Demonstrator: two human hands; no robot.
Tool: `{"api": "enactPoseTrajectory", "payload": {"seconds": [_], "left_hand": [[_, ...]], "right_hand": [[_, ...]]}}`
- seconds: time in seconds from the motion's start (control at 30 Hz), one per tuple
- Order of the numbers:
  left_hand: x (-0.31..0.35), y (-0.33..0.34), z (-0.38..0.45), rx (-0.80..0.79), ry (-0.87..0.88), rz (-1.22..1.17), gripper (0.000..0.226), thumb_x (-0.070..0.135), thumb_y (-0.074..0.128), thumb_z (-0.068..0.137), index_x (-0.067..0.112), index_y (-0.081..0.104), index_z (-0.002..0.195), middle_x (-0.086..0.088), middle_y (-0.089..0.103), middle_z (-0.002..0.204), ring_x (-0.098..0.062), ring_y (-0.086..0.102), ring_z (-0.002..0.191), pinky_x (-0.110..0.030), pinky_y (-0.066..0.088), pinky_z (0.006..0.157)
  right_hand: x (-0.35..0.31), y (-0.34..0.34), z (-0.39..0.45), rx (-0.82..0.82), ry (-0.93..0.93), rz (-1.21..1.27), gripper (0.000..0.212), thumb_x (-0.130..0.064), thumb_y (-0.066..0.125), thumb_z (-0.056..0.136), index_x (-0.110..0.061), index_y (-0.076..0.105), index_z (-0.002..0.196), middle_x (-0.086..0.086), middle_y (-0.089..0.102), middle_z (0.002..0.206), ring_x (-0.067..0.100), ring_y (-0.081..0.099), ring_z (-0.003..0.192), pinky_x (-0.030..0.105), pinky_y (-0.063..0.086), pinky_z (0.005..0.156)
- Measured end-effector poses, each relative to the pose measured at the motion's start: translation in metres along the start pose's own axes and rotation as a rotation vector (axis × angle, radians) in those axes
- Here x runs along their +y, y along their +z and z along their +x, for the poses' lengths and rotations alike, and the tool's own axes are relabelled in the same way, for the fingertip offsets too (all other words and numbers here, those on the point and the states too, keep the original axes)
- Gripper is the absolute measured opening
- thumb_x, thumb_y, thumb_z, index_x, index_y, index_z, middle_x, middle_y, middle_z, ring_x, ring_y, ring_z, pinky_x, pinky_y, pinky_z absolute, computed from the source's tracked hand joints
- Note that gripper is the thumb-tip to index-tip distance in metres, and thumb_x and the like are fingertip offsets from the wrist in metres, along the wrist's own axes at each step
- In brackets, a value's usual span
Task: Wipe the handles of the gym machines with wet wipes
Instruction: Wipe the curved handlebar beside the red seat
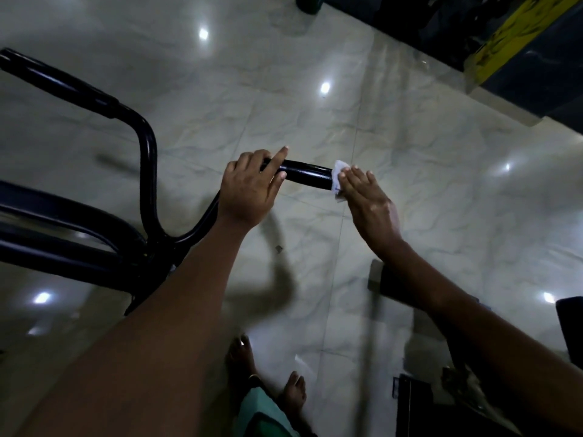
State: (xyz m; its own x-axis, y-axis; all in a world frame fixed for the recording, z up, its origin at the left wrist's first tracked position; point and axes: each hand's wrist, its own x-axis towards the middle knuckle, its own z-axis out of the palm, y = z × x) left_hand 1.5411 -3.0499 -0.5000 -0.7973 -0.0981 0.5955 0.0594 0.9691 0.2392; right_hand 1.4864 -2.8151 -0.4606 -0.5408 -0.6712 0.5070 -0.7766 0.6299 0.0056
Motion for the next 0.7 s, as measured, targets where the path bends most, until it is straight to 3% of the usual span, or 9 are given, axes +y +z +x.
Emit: {"api": "enactPoseTrajectory", "payload": {"seconds": [0.1, 0.33, 0.53, 0.7], "left_hand": [[-0.001, 0.0, -0.001, -0.004, -0.002, -0.004, 0.041, 0.035, 0.038, 0.098, 0.02, 0.053, 0.134, -0.004, 0.062, 0.105, -0.026, 0.057, 0.086, -0.032, 0.039, 0.067], [-0.003, 0.0, 0.0, 0.012, 0.01, 0.004, 0.04, 0.034, 0.04, 0.098, 0.02, 0.054, 0.132, -0.004, 0.063, 0.102, -0.027, 0.057, 0.083, -0.031, 0.038, 0.064], [-0.002, -0.001, 0.0, -0.027, -0.023, -0.009, 0.041, 0.036, 0.036, 0.098, 0.018, 0.056, 0.129, -0.004, 0.062, 0.104, -0.026, 0.057, 0.085, -0.033, 0.04, 0.067], [-0.002, -0.001, 0.0, -0.021, -0.01, -0.005, 0.04, 0.036, 0.038, 0.097, 0.017, 0.058, 0.127, -0.005, 0.063, 0.103, -0.027, 0.058, 0.084, -0.032, 0.04, 0.066]], "right_hand": [[0.01, -0.004, -0.008, 0.002, -0.003, 0.01, 0.035, 0.01, 0.057, 0.086, 0.004, 0.059, 0.12, 0.018, 0.059, 0.125, 0.028, 0.054, 0.119, 0.037, 0.032, 0.11], [-0.011, 0.008, 0.02, -0.047, -0.21, 0.0, 0.038, 0.01, 0.059, 0.083, 0.004, 0.059, 0.121, 0.02, 0.057, 0.127, 0.032, 0.054, 0.119, 0.043, 0.036, 0.106], [0.005, 0.001, 0.006, 0.02, -0.171, -0.031, 0.037, 0.009, 0.062, 0.084, 0.004, 0.059, 0.121, 0.019, 0.058, 0.126, 0.029, 0.055, 0.119, 0.044, 0.036, 0.107], [-0.017, 0.016, 0.028, -0.023, -0.201, -0.033, 0.036, 0.006, 0.062, 0.084, 0.004, 0.06, 0.12, 0.02, 0.058, 0.126, 0.031, 0.056, 0.118, 0.041, 0.035, 0.107]]}}
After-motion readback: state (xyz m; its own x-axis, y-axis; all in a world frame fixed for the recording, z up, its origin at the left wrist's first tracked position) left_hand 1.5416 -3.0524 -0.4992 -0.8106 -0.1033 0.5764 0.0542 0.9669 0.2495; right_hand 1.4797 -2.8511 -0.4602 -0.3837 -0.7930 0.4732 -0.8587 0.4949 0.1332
